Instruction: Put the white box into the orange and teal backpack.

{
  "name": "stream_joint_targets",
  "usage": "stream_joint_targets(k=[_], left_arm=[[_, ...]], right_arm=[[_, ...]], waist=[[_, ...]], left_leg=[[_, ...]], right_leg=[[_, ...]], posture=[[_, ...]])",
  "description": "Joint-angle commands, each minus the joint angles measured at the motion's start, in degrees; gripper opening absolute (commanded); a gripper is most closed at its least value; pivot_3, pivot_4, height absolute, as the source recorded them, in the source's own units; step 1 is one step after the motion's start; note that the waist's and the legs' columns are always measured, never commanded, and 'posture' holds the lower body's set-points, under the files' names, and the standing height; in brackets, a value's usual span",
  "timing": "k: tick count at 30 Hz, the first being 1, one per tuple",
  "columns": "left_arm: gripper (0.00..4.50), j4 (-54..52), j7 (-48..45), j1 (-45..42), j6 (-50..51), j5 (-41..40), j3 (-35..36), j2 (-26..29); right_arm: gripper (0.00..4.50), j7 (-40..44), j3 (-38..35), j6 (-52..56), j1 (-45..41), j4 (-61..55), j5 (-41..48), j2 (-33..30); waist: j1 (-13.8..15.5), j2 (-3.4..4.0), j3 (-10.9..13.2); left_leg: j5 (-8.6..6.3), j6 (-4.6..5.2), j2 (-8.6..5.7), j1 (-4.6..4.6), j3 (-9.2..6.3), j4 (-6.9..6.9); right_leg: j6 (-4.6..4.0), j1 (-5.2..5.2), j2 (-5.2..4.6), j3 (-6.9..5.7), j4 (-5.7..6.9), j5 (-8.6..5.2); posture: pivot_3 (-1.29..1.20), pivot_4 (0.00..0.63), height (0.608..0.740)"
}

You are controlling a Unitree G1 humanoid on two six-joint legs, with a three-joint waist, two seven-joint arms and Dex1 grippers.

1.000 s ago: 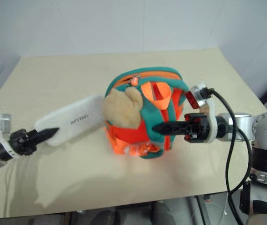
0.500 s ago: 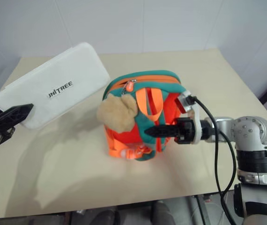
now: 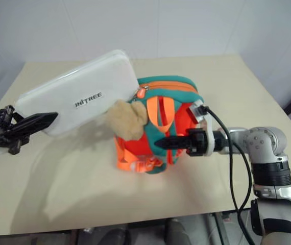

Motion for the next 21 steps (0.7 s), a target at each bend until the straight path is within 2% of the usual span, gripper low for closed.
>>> stream_joint_targets(k=[1, 8, 14, 21], left_arm=[[1.29, 3.19, -0.60, -2.90, -4.60, 5.03, -0.83, 0.83], [1.29, 8.23, -4.89, -5.72, -6.25, 8.43, -1.95, 3.67], [1.29, 9.32, -8.81, -5.13, -5.80, 11.63, -7.29, 5.43], [1.29, 11.86, -12.33, -9.40, -6.37, 16.87, -15.46, 5.70]], right_arm=[[0.54, 0.33, -1.49, -0.17, 0.08, -1.94, 0.74, 0.13], [0.54, -0.66, -2.69, -0.48, 1.16, -2.72, 0.79, 1.02], [0.54, -1.83, -3.47, -0.92, 1.98, -3.30, 1.14, 1.93], [0.54, -3.32, -4.61, -0.83, 3.10, -4.37, 1.80, 2.75]], waist=[[-0.04, 0.00, 0.00], [-0.10, 0.00, 0.00], [-0.10, 0.00, 0.00], [0.30, 0.00, 0.00]], left_leg=[[-0.01, 0.01, 0.00, 0.02, -0.01, 0.01], [-0.03, 0.06, 0.01, -0.01, -0.07, 0.02], [-0.06, 0.12, 0.01, 0.03, -0.06, 0.02], [-0.06, 0.12, 0.01, 0.01, -0.11, 0.05]], right_leg=[[0.02, 0.05, 0.00, 0.00, -0.03, 0.01], [0.07, 0.10, 0.00, -0.03, -0.11, 0.04], [0.07, 0.13, -0.01, -0.03, -0.10, 0.04], [0.08, 0.16, -0.01, -0.04, -0.12, 0.05]], posture=[[0.00, 0.150, 0.740], [0.00, 0.150, 0.740], [0.00, 0.150, 0.740], [0.00, 0.150, 0.740]])
